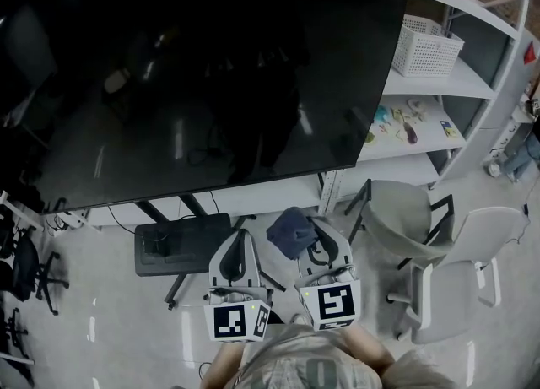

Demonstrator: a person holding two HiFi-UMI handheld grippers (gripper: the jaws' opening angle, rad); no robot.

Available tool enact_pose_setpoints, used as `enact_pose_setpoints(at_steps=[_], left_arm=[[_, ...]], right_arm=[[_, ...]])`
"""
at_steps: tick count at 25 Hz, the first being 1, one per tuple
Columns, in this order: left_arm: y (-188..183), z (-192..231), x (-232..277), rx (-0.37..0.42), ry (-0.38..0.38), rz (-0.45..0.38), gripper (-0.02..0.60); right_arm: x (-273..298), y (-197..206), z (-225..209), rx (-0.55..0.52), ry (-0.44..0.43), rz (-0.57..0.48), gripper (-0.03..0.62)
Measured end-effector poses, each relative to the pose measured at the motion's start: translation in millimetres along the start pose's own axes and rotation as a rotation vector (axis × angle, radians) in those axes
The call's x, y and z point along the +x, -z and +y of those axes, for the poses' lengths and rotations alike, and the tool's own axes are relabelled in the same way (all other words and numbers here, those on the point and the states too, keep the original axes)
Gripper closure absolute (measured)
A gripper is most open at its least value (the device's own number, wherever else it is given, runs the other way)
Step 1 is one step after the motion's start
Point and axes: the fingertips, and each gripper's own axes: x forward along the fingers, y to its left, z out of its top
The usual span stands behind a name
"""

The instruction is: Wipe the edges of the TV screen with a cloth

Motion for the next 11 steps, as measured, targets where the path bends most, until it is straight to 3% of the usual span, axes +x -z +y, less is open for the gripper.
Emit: enact_pose_setpoints(at_steps=[11], left_arm=[[-0.8,-2.1,3.1,-0.009,0.007,-0.006,0.568]], right_arm=[[-1.1,10.0,-10.4,-0.018,0.018,0.032,0.531]])
